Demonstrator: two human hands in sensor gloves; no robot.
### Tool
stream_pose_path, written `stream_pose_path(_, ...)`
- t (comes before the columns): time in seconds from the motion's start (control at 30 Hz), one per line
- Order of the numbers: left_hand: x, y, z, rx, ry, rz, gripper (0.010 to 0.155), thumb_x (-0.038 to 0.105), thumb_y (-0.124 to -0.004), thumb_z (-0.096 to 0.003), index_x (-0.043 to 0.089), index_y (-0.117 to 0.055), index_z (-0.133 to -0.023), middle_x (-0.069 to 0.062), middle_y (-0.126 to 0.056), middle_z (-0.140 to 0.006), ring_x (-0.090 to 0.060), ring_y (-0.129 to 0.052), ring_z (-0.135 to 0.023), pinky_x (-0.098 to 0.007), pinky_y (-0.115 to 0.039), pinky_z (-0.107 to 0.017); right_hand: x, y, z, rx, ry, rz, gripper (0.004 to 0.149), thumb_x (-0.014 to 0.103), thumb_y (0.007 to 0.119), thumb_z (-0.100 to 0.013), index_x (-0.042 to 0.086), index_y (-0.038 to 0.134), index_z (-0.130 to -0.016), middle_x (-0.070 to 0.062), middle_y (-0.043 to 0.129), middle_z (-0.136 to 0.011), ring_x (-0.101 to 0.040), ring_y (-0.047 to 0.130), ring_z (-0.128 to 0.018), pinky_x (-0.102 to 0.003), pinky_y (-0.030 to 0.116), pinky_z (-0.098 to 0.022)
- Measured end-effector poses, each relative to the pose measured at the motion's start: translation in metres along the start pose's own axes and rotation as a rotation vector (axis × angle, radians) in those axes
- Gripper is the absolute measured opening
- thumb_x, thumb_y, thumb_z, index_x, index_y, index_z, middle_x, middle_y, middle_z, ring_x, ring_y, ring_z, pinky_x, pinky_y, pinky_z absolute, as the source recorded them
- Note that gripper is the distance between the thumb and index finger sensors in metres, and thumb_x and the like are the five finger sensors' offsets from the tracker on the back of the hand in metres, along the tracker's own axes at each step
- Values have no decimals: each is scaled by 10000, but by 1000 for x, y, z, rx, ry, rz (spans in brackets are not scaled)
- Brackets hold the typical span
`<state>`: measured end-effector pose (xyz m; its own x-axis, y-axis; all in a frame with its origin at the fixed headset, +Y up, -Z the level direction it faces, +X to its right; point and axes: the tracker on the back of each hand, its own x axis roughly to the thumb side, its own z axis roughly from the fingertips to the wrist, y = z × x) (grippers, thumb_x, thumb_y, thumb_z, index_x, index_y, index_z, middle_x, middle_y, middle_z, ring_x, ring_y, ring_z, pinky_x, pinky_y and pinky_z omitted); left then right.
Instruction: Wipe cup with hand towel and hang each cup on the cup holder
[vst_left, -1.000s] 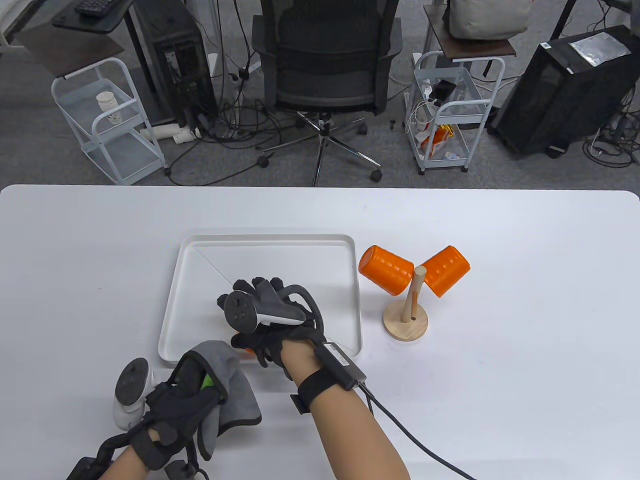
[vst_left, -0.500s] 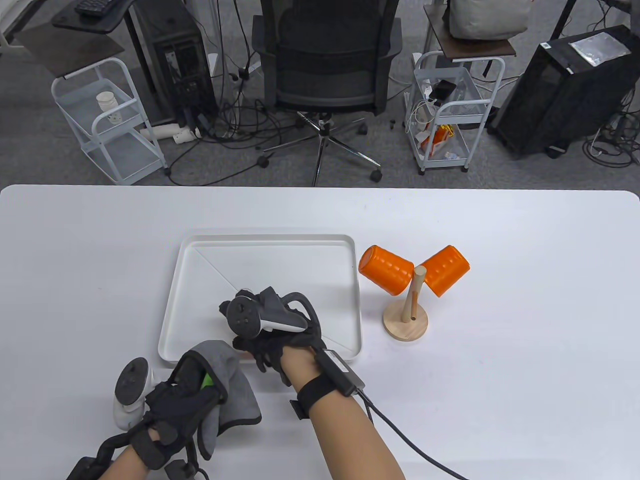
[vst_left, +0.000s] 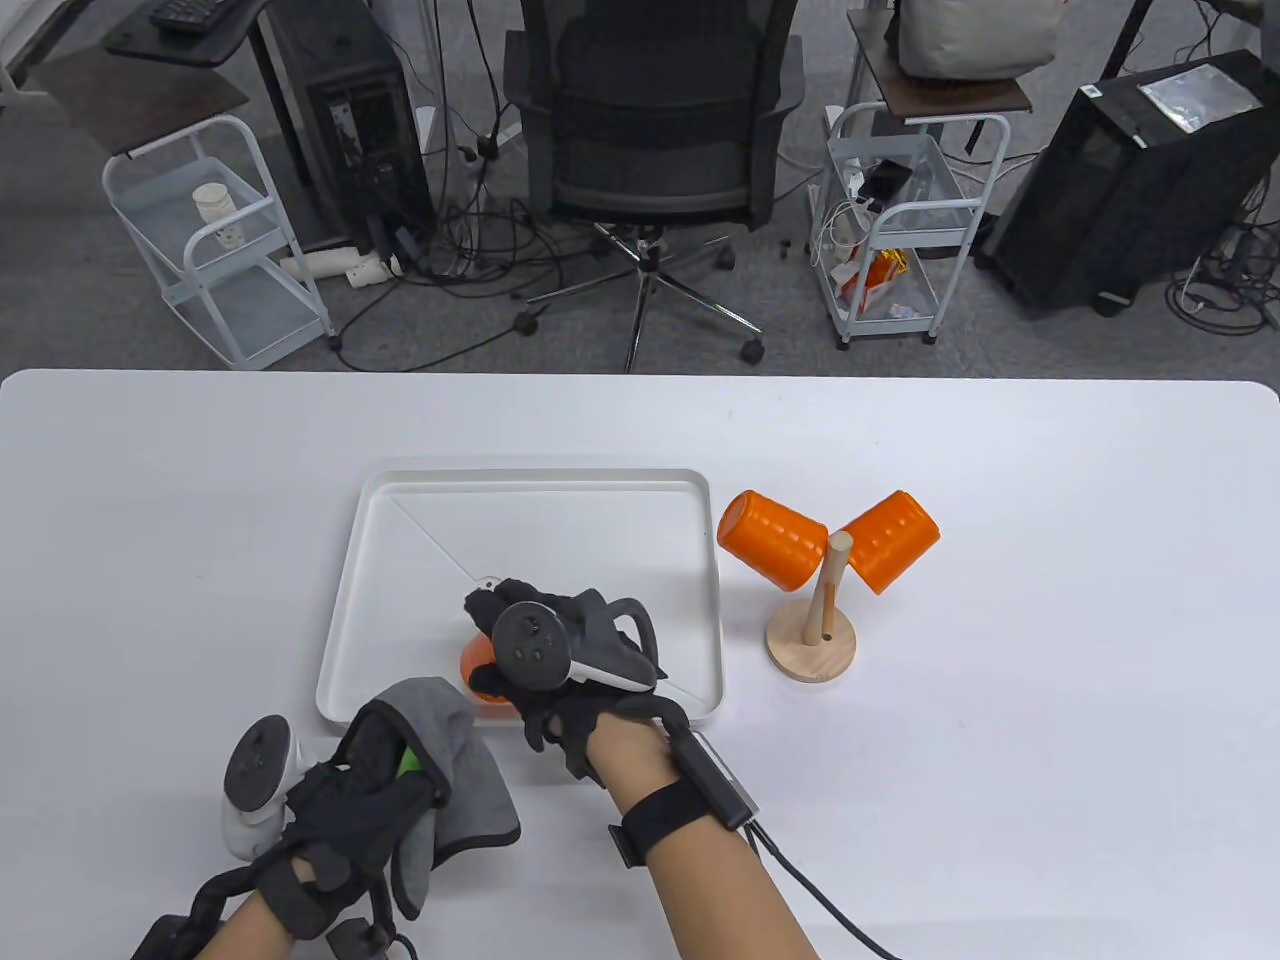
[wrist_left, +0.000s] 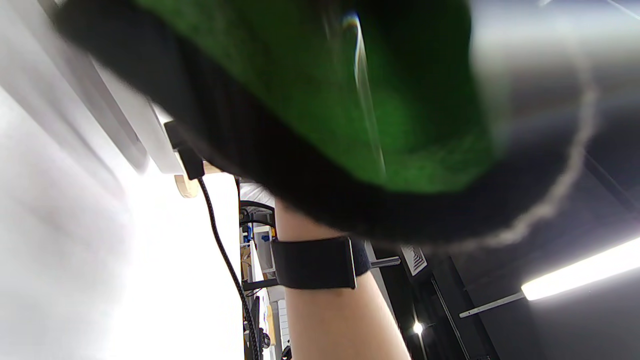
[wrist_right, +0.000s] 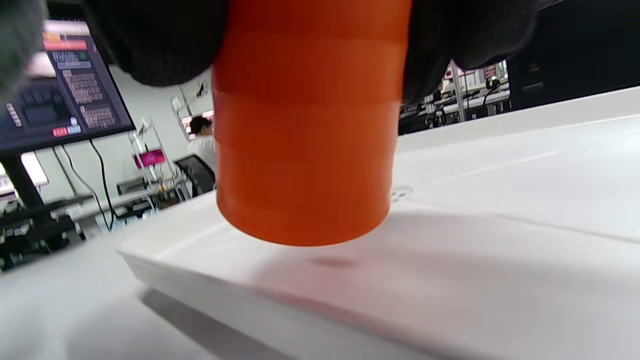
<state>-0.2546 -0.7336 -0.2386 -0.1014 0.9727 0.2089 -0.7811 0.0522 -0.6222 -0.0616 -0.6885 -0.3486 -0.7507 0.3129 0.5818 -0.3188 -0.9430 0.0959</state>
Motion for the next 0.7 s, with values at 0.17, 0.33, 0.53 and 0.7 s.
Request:
stream_pose_path(0.17, 1, 1, 1, 7, -5, -5, 767, 599, -662, -516, 421, -117, -1024, -73, -180, -1150, -260, -917, -694, -535, -772, -562, -7, -15, 23, -135, 30, -91, 753, 514, 722, -435, 167, 422, -1033, -199, 605, -1061, -493, 817, -868, -611, 694, -643)
stream_pose_path(0.33, 2, 2, 2, 4, -11, -14, 765, 599, -663, -515, 423, -121, -1025, -71, -179, -1151, -263, -916, -696, -539, -770, -564, -15, -26, 53, -254, 58, -206, 765, 534, 710, -437, 137, 429, -1027, -220, 641, -1030, -482, 879, -812, -605, 740, -602)
stream_pose_path(0.53, 2, 2, 3, 8, -11, -16, 765, 598, -664, -514, 425, -122, -1025, -65, -182, -1154, -267, -914, -699, -542, -766, -567, -23, -30, 88, -358, 88, -414, 774, 548, 700, -445, 108, 434, -1023, -241, 665, -1005, -476, 926, -757, -602, 776, -564)
stream_pose_path(0.7, 1, 2, 3, 7, -5, -15, 766, 599, -666, -513, 424, -124, -1026, -45, -194, -1163, -275, -910, -705, -548, -760, -571, -23, -27, 110, -395, 88, -582, 779, 555, 695, -450, 94, 437, -1022, -251, 678, -993, -471, 946, -728, -601, 789, -546)
